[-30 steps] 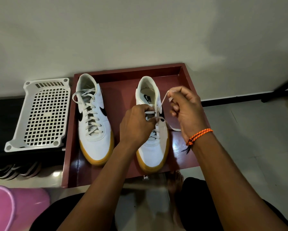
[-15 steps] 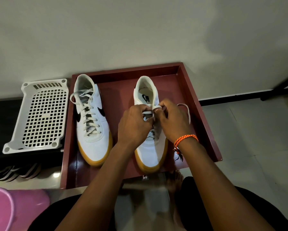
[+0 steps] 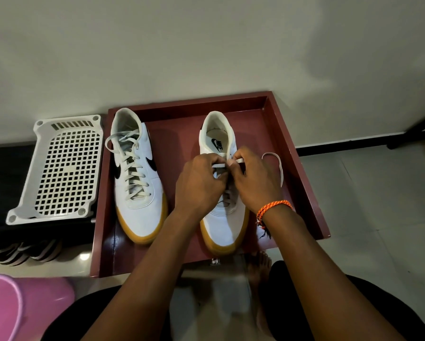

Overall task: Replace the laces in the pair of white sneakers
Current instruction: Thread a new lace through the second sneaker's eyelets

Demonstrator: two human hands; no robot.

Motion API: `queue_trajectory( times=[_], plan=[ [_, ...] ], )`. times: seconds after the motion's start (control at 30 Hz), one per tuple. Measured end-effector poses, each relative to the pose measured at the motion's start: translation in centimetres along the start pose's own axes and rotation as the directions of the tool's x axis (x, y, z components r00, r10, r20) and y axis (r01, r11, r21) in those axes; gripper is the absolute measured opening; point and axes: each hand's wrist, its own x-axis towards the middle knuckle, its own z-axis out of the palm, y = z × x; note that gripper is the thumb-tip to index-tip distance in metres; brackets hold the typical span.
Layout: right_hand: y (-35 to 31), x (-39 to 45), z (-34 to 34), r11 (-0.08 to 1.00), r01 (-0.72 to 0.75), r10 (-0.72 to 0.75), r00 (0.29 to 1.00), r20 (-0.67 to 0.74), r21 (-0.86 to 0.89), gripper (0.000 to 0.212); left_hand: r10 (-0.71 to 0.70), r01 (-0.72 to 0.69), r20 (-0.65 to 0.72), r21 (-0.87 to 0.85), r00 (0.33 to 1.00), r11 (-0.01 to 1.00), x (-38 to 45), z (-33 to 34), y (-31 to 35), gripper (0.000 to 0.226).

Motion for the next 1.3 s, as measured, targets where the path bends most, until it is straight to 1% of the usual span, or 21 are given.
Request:
queue_trajectory(
  times=[0.13, 0.27, 0.33, 0.4, 0.5, 0.53, 0.57, 0.6, 0.67, 0.73, 0.77, 0.8, 0.83, 0.87, 0.9, 0.93, 1.0, 1.1, 1.17, 1.23, 1.3],
  plan=[
    [0.3, 0.6, 0.0, 0.998, -0.039, 0.040, 0.999, -0.023, 0.051, 0.018, -0.001, 0.001, 0.009, 0.012, 1.000, 1.000, 0.0, -0.2, 0.0, 0.026],
    [0.5, 1.1, -0.7, 0.967, -0.058, 0.072, 0.996, -0.051, 0.248, 0.020, 0.000, 0.000, 0.008, 0.025, 1.000, 1.000, -0.2, -0.3, 0.3, 0.027],
    [0.5, 1.5, -1.3, 0.935, -0.039, 0.070, 0.995, -0.075, 0.353, 0.020, -0.011, 0.011, 0.010, 0.038, 1.000, 0.999, -0.2, -0.4, 0.4, 0.031],
    [0.4, 1.8, -2.1, 0.887, -0.009, 0.082, 0.987, -0.138, 0.463, 0.020, -0.008, 0.007, 0.008, 0.056, 1.000, 0.998, -0.2, -0.4, 0.4, 0.032],
    [0.2, 2.1, -2.9, 0.778, 0.017, 0.164, 0.959, -0.229, 0.628, 0.019, 0.001, -0.001, -0.002, 0.068, 1.000, 0.998, -0.2, -0.3, 0.4, 0.034],
    [0.4, 2.2, -2.9, 0.777, 0.001, 0.198, 0.949, -0.246, 0.629, 0.018, 0.001, 0.000, -0.004, 0.071, 1.000, 0.997, -0.2, -0.3, 0.3, 0.035],
    [0.7, 2.2, -2.6, 0.803, -0.029, 0.221, 0.942, -0.252, 0.595, 0.018, -0.001, 0.002, -0.005, 0.071, 1.000, 0.997, -0.2, -0.3, 0.3, 0.034],
    [1.0, 2.3, -2.3, 0.854, -0.068, 0.223, 0.943, -0.246, 0.516, 0.018, -0.002, 0.002, -0.004, 0.069, 1.000, 0.998, -0.2, -0.3, 0.3, 0.033],
    [1.0, 1.8, -1.7, 0.941, -0.144, 0.194, 0.971, -0.140, 0.306, 0.019, 0.003, -0.003, -0.003, 0.067, 1.000, 0.998, -0.1, -0.4, 0.2, 0.028],
    [0.2, 0.8, -1.2, 0.971, -0.174, 0.174, 0.985, 0.013, 0.163, 0.040, 0.010, -0.010, -0.001, 0.059, 1.000, 0.998, -0.1, -0.4, 0.1, 0.018],
    [-0.2, 0.3, -0.9, 0.980, -0.172, 0.165, 0.984, 0.068, 0.101, 0.043, 0.011, -0.011, -0.002, 0.052, 1.000, 0.999, 0.0, -0.3, 0.0, 0.015],
    [-0.5, -0.1, -0.5, 0.989, -0.149, 0.146, 0.985, 0.093, 0.025, 0.041, 0.011, -0.010, -0.004, 0.049, 1.000, 0.999, 0.0, -0.3, 0.0, 0.014],
    [-0.5, -0.2, -0.2, 0.993, -0.113, 0.116, 0.989, 0.091, -0.040, 0.034, 0.012, -0.012, -0.006, 0.049, 1.000, 0.999, -0.1, -0.3, 0.0, 0.014],
    [-0.3, -0.2, 0.0, 0.995, -0.071, 0.075, 0.995, 0.062, -0.063, 0.025, 0.015, -0.015, -0.005, 0.050, 1.000, 0.999, -0.1, -0.2, 0.0, 0.016],
    [0.0, -0.2, 0.1, 0.998, -0.031, 0.033, 0.999, 0.023, -0.051, 0.017, 0.019, -0.019, -0.001, 0.049, 1.000, 0.999, -0.1, -0.2, 0.0, 0.017],
    [0.2, -0.1, 0.1, 0.999, 0.002, -0.003, 1.000, -0.022, -0.036, 0.014, 0.021, -0.021, 0.002, 0.048, 1.000, 0.999, -0.1, -0.2, 0.0, 0.020],
    [0.7, 0.2, 0.0, 1.000, 0.027, -0.028, 0.996, -0.080, -0.015, 0.018, 0.014, -0.015, 0.007, 0.046, 1.000, 0.999, -0.1, -0.3, 0.1, 0.024],
    [0.8, 0.6, -0.1, 0.996, -0.010, 0.019, 0.994, -0.112, 0.085, 0.020, 0.015, -0.015, 0.005, 0.047, 1.000, 0.999, -0.1, -0.2, 0.1, 0.025],
    [1.0, 1.1, -0.5, 0.995, -0.025, 0.042, 0.983, -0.177, 0.100, 0.021, 0.018, -0.018, 0.008, 0.052, 1.000, 0.998, -0.1, -0.2, 0.1, 0.026],
    [1.1, 1.6, -1.0, 0.995, -0.007, 0.028, 0.976, -0.214, 0.101, 0.021, 0.016, -0.016, 0.013, 0.059, 1.000, 0.998, -0.1, -0.3, 0.1, 0.027],
    [1.1, 2.0, -1.6, 0.985, 0.013, 0.025, 0.975, -0.223, 0.170, 0.020, 0.006, -0.007, 0.013, 0.063, 1.000, 0.998, -0.1, -0.4, 0.1, 0.029]
  ],
)
